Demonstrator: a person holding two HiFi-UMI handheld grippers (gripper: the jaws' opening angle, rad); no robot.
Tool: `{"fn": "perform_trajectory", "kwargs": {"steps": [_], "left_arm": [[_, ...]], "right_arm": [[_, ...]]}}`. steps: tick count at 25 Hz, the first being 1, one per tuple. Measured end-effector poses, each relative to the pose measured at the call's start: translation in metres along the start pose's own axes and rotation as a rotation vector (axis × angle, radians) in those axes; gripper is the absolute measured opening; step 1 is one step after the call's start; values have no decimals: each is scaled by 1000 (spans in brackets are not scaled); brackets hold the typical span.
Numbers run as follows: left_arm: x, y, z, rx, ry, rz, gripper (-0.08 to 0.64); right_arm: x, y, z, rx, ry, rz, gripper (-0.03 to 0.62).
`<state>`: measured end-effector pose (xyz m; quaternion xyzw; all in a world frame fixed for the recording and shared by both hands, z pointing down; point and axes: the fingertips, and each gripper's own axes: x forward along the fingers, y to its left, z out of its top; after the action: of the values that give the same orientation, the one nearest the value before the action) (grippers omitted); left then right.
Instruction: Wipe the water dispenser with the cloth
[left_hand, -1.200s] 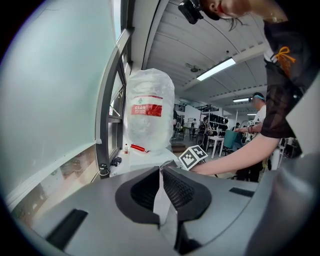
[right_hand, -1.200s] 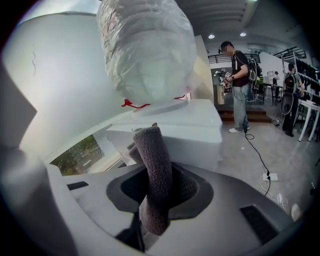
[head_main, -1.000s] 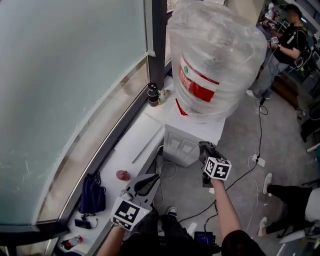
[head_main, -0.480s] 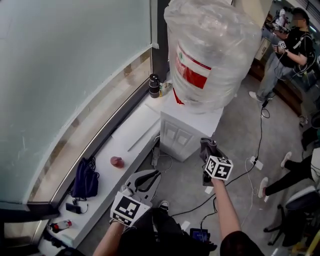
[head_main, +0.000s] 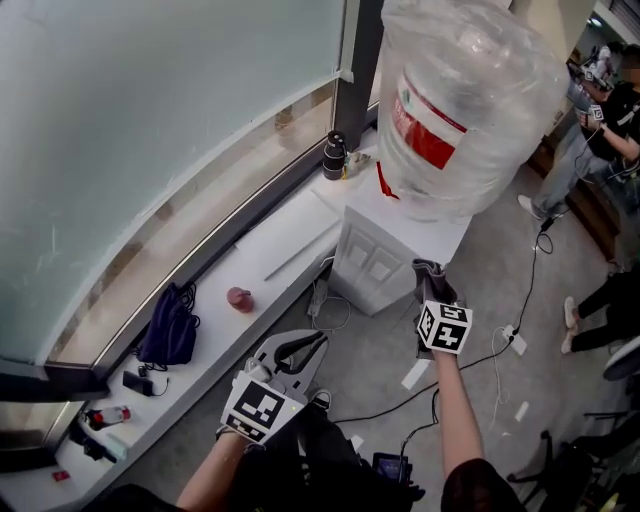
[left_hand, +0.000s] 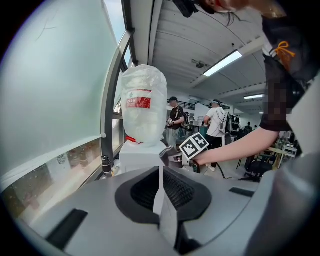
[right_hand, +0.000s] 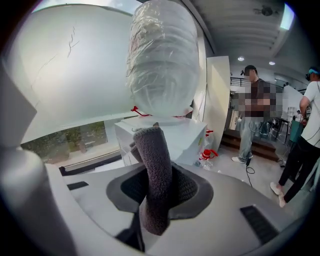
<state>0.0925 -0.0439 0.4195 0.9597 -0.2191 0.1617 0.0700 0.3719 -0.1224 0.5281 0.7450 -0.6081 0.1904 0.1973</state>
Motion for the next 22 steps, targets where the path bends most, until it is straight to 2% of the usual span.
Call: {"fn": "perform_trajectory", "kwargs": {"steps": [6, 10, 14, 22], "left_arm": [[15, 15, -15, -25, -30, -11, 23], [36, 28, -37, -36, -26, -28, 23], [62, 50, -60, -16, -9, -39, 23], [103, 85, -123, 40, 15, -15, 23]], "right_arm": [[29, 11, -27, -35, 48, -3, 107], [52, 15, -61, -30, 98, -49, 107], [87, 22, -96, -13, 137, -78, 107], [149, 30, -183, -130, 253, -109, 106]]}}
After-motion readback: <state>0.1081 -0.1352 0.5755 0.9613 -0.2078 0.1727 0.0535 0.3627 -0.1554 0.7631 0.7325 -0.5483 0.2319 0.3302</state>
